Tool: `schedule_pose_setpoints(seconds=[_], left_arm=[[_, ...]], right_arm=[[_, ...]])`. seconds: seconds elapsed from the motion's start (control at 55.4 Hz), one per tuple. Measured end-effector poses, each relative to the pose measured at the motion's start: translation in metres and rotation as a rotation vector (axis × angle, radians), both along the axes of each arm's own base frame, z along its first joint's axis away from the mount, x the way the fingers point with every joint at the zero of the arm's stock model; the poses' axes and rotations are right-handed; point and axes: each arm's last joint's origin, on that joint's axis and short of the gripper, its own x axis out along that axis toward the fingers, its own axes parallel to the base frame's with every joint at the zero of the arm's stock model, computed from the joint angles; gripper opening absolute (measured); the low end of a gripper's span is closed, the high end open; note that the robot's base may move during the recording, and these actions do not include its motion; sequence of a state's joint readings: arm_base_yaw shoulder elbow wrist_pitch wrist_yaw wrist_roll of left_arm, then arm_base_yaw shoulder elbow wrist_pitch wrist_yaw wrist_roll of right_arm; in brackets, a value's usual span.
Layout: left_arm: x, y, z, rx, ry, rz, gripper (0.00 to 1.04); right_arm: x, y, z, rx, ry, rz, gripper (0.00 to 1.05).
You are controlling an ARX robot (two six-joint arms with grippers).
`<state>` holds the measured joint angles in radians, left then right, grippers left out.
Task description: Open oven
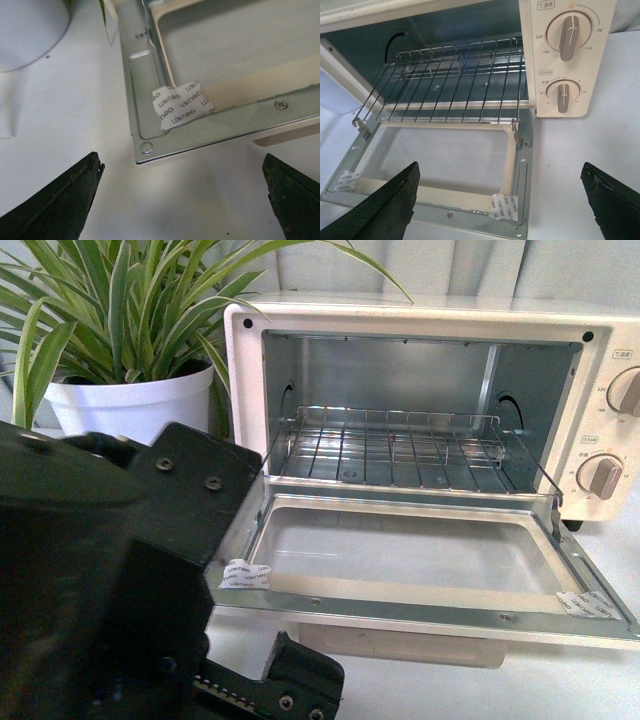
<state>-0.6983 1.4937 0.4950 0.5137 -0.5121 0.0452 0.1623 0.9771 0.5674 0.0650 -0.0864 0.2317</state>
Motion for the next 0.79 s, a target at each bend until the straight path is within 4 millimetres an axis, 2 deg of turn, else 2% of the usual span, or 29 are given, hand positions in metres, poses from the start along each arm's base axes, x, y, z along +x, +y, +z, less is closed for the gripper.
schedule_pose_setpoints(seconds=[0.108, 0.325, 0.524, 0.668, 0.795], left_arm=[[-0.014, 0.01, 0.01, -0.033, -0.04, -0.014, 0.98], [-0.055, 0.038, 0.041, -0.136, -0.163, -0.04, 0.98], [-0.086, 0.062, 0.046, -0.19, -0.238, 0.002, 0.98], [-0.107, 0.071, 0.045, -0.22, -0.264, -0.004, 0.98], [-0.114, 0.076, 0.044, -0.258, -0.279, 0.002, 0.98]], right_arm=[[-0.009, -0.001, -0.007, -0.021, 0.013, 0.033, 0.95], [-0.046, -0.01, -0.03, -0.065, 0.036, 0.109, 0.95], [-0.074, -0.016, -0.045, -0.069, 0.034, 0.097, 0.95], [-0.095, -0.022, -0.051, -0.065, 0.007, 0.053, 0.95], [-0.11, -0.026, -0.056, -0.054, -0.02, 0.018, 0.95]])
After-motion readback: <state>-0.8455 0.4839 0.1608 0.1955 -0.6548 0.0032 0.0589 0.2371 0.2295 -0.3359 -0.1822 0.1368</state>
